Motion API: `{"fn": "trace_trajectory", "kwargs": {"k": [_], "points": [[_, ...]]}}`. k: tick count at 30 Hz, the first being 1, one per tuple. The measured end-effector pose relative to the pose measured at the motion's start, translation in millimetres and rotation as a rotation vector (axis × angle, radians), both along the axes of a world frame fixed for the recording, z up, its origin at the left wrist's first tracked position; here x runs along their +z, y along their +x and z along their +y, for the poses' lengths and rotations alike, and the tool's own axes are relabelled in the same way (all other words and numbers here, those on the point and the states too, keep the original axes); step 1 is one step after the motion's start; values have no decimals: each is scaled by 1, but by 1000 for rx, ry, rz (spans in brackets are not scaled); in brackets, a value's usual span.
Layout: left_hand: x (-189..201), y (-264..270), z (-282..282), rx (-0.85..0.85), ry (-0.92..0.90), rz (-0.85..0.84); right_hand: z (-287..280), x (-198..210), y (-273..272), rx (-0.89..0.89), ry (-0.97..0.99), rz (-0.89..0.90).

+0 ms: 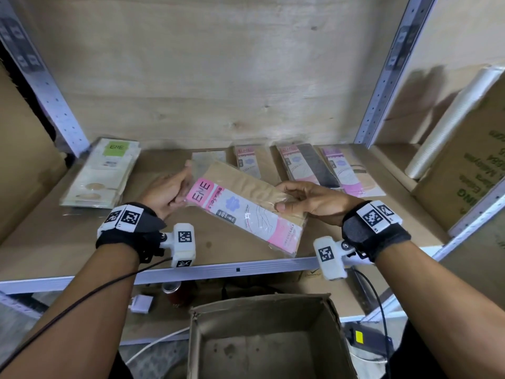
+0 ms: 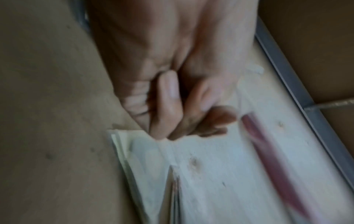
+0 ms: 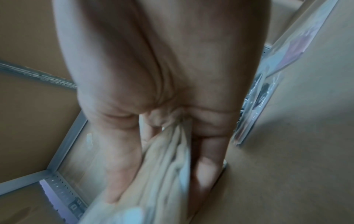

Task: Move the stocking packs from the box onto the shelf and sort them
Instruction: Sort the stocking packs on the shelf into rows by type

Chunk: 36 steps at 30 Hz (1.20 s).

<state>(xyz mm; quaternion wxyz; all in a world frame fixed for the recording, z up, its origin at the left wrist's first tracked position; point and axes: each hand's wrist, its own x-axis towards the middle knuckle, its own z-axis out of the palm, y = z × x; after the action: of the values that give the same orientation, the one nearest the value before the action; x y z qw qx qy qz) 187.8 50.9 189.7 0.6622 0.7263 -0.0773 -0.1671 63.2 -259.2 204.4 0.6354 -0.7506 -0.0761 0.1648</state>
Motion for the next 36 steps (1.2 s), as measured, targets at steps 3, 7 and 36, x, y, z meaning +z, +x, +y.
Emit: {"fn": "trace_trajectory", "kwargs": {"k": [3,7,36], "points": [[3,6,1,116,-39,32,-1,4,1,-110,142,17],[10,-2,-9,-35,38,45,3,9,8,-239,360,60],[-7,-5,-108,113,247,-193,14,-1,63,-751,-439,-160]]}}
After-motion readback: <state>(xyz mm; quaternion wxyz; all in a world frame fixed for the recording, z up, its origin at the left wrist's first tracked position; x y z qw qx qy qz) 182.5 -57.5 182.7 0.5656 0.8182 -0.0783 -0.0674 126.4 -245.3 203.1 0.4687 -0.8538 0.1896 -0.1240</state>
